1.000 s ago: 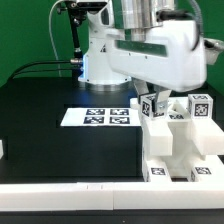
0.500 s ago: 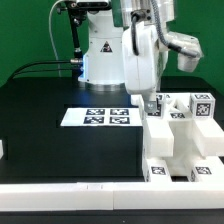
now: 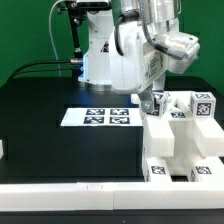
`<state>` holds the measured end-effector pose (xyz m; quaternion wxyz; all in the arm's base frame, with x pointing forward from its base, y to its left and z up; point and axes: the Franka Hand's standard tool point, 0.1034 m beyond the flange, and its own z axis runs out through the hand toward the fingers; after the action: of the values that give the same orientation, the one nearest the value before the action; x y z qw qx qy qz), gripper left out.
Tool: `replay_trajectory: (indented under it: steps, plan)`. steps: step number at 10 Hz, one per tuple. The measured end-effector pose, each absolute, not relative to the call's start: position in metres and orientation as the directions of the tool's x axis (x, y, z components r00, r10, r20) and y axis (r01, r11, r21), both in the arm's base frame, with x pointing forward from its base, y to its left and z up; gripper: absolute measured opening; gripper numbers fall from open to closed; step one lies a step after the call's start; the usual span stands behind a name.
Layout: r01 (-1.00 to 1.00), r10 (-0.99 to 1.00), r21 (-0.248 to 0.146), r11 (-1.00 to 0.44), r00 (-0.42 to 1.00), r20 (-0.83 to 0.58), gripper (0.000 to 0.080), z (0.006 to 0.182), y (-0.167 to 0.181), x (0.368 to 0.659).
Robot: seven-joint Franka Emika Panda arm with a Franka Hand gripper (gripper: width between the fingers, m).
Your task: Assemble chair
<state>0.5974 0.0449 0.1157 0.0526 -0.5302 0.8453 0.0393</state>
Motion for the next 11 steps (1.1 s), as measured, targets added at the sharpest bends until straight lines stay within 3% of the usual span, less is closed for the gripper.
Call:
replay_trajectory:
  steps: [1, 2, 3, 5, 8, 9, 11]
  plan:
    - [-0.912, -0.903, 0.007, 0.411, -0.408, -0.131, 0.0529, 0.1156, 0.0448, 0.5974]
    - [-0.936, -0.928, -0.002, 0.352, -0.349, -0.129, 0.0611, 0.1156, 0.0446, 0.5974]
    - [-0.968, -0.961, -0.017, 0.249, -0.244, -0.126, 0.0642, 0.1164, 0.0447, 0.5983]
    - [-0.994, -0.989, -0.054, -0.091, 0.096, -0.111, 0.0647, 0.1164, 0.0444, 0.598]
    - [-0.945, -0.94, -0.068, -0.321, 0.326, -0.099, 0.0649, 0.1153, 0.0461, 0.596]
    - [-0.893, -0.889, -0.072, -0.443, 0.448, -0.088, 0.0649, 0.115, 0.0461, 0.5951]
    - [-0.605, -0.603, -0.083, -0.792, 0.796, -0.05, 0.0649, 0.1119, 0.0437, 0.5917]
